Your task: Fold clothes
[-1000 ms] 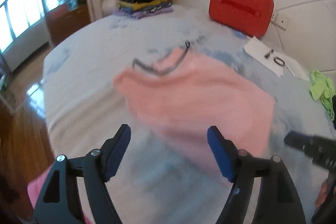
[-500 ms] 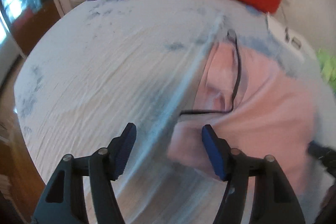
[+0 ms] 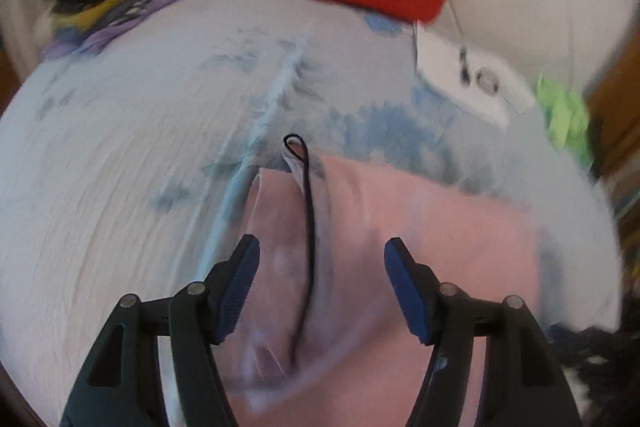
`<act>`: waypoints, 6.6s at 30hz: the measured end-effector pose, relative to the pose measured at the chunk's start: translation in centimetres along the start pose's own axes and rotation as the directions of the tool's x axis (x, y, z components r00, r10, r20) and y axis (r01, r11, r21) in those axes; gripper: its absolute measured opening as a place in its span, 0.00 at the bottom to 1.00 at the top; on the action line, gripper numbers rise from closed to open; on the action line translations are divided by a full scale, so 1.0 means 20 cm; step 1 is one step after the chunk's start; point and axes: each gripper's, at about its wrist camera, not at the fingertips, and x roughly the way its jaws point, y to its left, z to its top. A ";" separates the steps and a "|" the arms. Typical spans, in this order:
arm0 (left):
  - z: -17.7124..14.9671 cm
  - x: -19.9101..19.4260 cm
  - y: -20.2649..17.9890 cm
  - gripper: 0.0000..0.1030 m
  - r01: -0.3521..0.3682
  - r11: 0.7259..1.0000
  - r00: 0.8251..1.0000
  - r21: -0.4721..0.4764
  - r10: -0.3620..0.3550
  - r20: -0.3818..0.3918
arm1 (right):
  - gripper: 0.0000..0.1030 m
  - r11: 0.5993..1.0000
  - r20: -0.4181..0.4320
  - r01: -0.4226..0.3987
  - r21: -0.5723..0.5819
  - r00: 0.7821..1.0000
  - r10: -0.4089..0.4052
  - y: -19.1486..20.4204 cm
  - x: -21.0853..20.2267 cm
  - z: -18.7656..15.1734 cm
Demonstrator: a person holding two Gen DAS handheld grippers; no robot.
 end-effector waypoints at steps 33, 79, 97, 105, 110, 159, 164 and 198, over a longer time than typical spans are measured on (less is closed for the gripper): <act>-0.29 -0.06 0.13 0.36 0.059 0.990 0.993 0.128 -0.045 -0.108 | 0.33 0.975 -0.012 0.069 0.212 0.998 -0.068 0.09 0.06 -0.25; -0.66 -0.15 -0.08 0.74 -0.036 0.999 0.999 -0.010 0.036 -0.018 | 0.35 0.992 0.058 0.106 0.068 0.992 -0.110 -0.06 0.18 0.10; -0.62 -0.16 -0.02 0.28 -0.026 1.000 1.000 0.015 0.027 -0.017 | 0.32 0.993 0.077 0.111 -0.033 0.991 -0.109 0.01 0.23 0.11; -0.63 -0.16 -0.01 0.23 -0.009 1.000 1.000 0.028 0.009 -0.009 | 0.25 0.987 0.062 0.130 -0.094 0.990 -0.124 0.08 0.26 0.10; -0.64 -0.16 -0.01 0.23 -0.004 1.000 1.000 0.022 0.004 -0.005 | 0.28 0.986 0.066 0.139 -0.089 0.989 -0.133 0.08 0.29 0.14; -0.37 -0.74 -0.08 0.13 0.024 0.999 0.972 0.025 -0.029 0.233 | 0.11 0.932 0.321 0.135 -0.335 0.947 -0.021 0.43 -0.30 0.26; -0.31 -0.87 -0.08 0.13 -0.012 0.999 0.961 0.031 0.003 0.275 | 0.11 0.909 0.365 0.148 -0.388 0.931 0.004 0.54 -0.41 0.32; 0.11 -1.26 1.47 0.13 -0.118 0.992 0.921 0.034 0.096 0.376 | 0.11 0.878 0.381 0.081 -0.473 0.917 0.120 2.05 0.15 0.65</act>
